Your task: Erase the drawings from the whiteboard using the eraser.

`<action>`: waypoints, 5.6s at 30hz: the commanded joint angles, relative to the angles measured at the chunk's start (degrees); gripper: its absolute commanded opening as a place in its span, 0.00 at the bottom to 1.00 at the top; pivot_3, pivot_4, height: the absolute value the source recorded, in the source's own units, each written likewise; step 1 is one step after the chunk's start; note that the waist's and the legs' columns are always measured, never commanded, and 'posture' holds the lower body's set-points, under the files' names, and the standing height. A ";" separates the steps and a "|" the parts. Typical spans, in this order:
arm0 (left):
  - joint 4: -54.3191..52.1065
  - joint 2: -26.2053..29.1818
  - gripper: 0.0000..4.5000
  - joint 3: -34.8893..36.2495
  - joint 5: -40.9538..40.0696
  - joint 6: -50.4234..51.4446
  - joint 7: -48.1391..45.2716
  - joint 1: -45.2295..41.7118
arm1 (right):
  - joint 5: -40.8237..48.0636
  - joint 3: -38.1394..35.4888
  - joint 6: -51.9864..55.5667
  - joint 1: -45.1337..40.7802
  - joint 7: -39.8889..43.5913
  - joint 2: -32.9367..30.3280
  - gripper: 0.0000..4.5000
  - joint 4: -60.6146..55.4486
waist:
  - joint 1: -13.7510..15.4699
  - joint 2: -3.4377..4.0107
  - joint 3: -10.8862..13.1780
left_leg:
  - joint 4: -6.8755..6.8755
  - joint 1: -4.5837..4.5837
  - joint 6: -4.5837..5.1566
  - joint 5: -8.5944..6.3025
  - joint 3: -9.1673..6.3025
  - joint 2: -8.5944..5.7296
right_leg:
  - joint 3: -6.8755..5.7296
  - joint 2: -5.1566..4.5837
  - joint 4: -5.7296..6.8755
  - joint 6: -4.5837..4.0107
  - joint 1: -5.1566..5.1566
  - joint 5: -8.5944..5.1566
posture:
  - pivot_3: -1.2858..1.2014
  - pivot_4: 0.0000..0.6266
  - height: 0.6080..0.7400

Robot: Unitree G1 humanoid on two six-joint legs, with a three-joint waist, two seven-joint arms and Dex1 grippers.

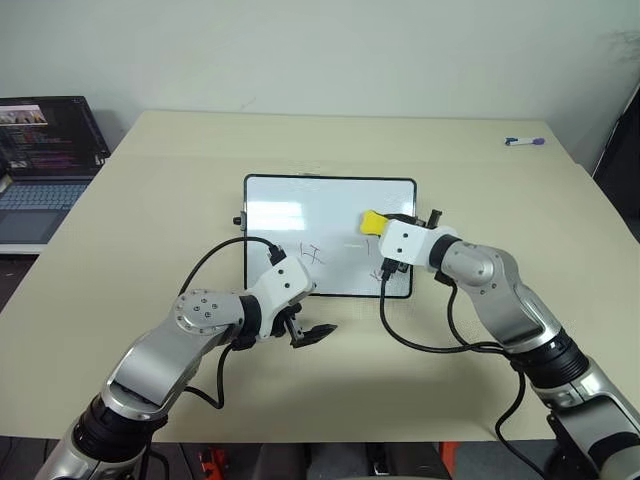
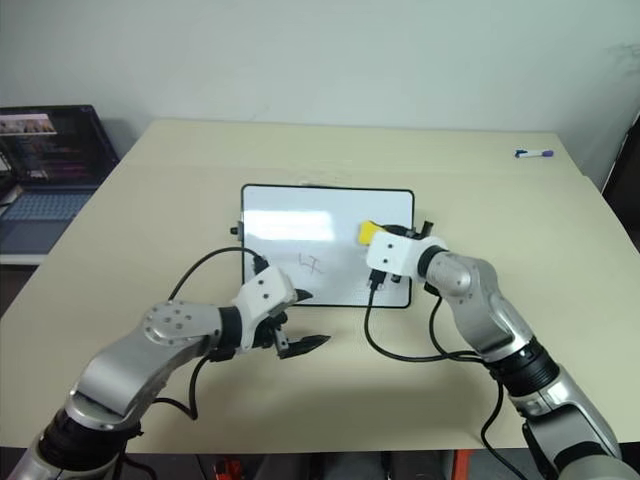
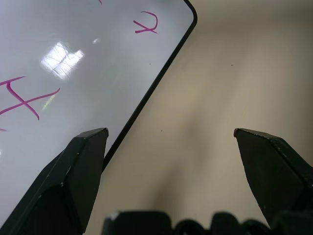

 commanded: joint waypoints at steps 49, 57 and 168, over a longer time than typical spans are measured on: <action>9.65 4.10 1.00 7.86 0.51 -26.84 -11.61 15.61 | 25.97 -18.10 9.47 33.59 7.91 -8.66 0.28 -30.24 | 0.62 0.02 0.03 | -0.13 -0.12 0.00 -0.03 -0.05 0.07 | -0.16 -0.04 -0.22 0.21 -0.05 -0.20 | 0.52 0.24 1.00; 8.96 3.63 1.00 4.67 0.94 -25.73 -12.44 10.84 | 7.15 -4.79 0.94 15.52 -0.19 -6.44 0.28 -15.05 | 0.37 0.02 0.04 | -0.13 -0.14 0.00 -0.03 -0.05 0.05 | -0.16 -0.01 -0.19 0.21 -0.08 -0.20 | 0.52 0.24 1.00; 11.79 4.55 1.00 19.13 0.15 -26.19 -6.32 22.54 | 5.43 5.08 -7.74 -4.93 1.73 7.15 0.28 3.63 | -0.15 -0.02 0.02 | -0.14 -0.14 0.00 -0.04 -0.11 0.07 | -0.26 -0.07 -0.06 -0.16 -0.13 -0.05 | 0.52 0.24 1.00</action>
